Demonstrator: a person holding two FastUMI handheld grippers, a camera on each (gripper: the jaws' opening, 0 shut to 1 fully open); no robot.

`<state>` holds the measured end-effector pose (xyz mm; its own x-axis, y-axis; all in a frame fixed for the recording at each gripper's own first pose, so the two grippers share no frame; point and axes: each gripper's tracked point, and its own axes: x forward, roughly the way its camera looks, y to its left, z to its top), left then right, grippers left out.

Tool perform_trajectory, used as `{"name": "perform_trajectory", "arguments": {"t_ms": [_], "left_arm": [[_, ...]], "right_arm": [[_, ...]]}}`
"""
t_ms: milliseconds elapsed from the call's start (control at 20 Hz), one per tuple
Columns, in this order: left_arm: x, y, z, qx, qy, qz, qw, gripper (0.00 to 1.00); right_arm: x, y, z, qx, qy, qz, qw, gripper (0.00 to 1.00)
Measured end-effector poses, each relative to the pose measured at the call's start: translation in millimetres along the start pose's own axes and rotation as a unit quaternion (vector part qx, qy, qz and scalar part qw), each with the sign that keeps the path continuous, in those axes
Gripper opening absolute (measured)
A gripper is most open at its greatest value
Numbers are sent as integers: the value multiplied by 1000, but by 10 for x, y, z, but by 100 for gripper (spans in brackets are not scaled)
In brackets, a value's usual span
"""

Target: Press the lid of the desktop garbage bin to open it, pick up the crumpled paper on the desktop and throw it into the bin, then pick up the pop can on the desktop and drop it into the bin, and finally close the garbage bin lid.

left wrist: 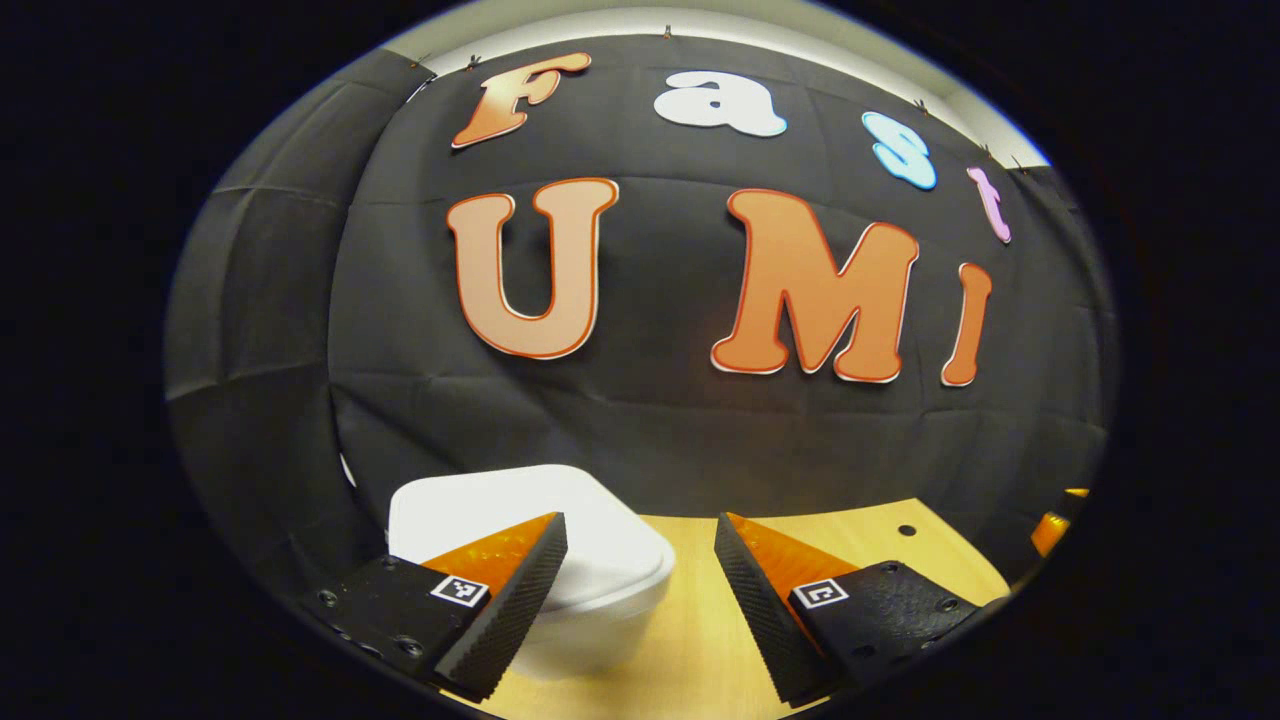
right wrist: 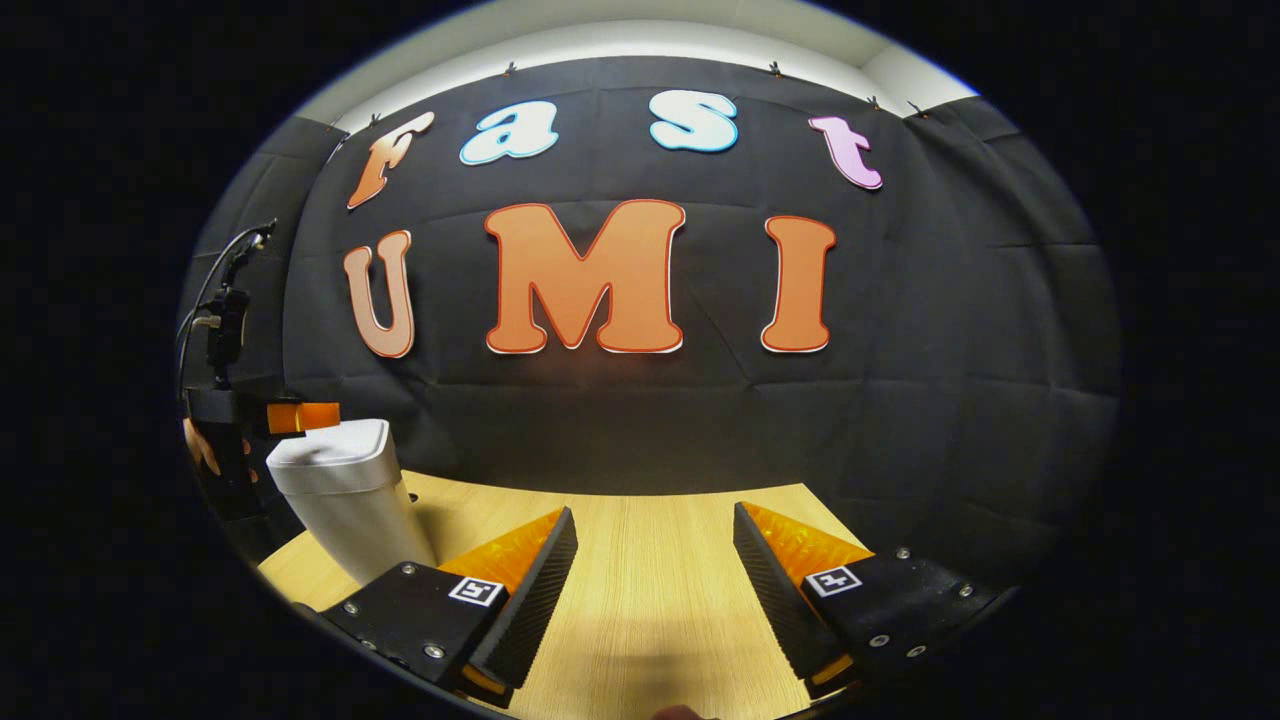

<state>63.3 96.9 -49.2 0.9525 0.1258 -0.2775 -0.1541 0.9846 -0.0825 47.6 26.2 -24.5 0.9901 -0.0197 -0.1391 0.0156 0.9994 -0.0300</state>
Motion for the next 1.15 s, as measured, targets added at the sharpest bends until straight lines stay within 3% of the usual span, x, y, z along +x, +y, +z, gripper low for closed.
{"name": "perform_trajectory", "arguments": {"t_ms": [400, 850, 1150], "left_arm": [[-206, -446, -14, -5, -24, -48, 999, 94], [-164, -735, -105, 1, -25, -113, 993, 94], [-142, -851, -158, -8, -17, -129, 991, 94]], "right_arm": [[30, 136, -58, -1, 3, -7, 1000, 94], [67, 144, -94, -14, 16, -56, 998, 94], [44, 45, -37, -22, 12, -74, 997, 94]]}}
